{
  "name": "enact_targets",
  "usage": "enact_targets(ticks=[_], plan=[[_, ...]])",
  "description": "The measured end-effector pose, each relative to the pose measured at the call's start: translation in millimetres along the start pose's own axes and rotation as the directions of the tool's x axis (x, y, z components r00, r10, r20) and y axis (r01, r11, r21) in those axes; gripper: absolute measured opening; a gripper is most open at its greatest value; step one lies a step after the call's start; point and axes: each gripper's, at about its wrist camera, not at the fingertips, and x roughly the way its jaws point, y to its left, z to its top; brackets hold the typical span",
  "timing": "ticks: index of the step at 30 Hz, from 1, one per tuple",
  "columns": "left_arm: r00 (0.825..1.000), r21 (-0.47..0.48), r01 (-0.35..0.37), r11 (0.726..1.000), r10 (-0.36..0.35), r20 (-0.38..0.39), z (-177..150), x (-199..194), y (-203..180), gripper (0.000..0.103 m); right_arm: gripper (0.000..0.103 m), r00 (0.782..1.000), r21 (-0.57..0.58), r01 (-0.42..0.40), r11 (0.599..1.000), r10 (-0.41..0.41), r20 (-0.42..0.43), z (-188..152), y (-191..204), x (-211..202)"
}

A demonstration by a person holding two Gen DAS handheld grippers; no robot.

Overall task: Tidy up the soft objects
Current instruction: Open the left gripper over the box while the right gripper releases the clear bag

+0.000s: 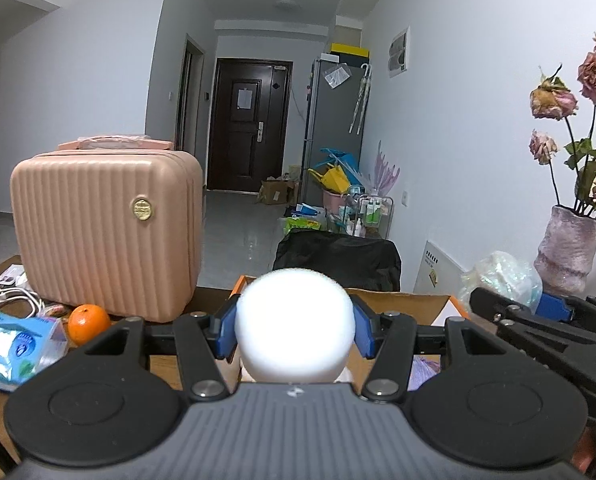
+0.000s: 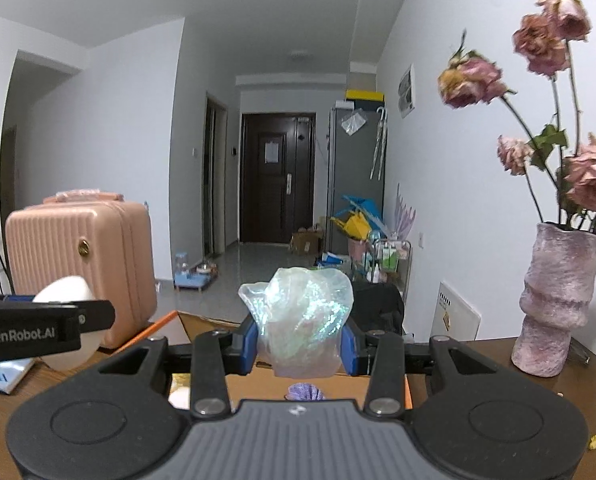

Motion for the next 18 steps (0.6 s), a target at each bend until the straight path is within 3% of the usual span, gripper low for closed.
enact_targets(ticks=[10,18], plan=[[0.998,0.022,-0.026,0.999,0.028,-0.058,2,53,-8,0.056,0.039,0.994,-0.003,0.010,1.000,-0.010,-0.113,-3,-8,47],[0.993,0.070,-0.030,0.997,0.037,-0.114,-11,87,-9,0.056,0.039,0.976,-0.004,0.031,1.000,-0.031,-0.214,-21,-13,75]])
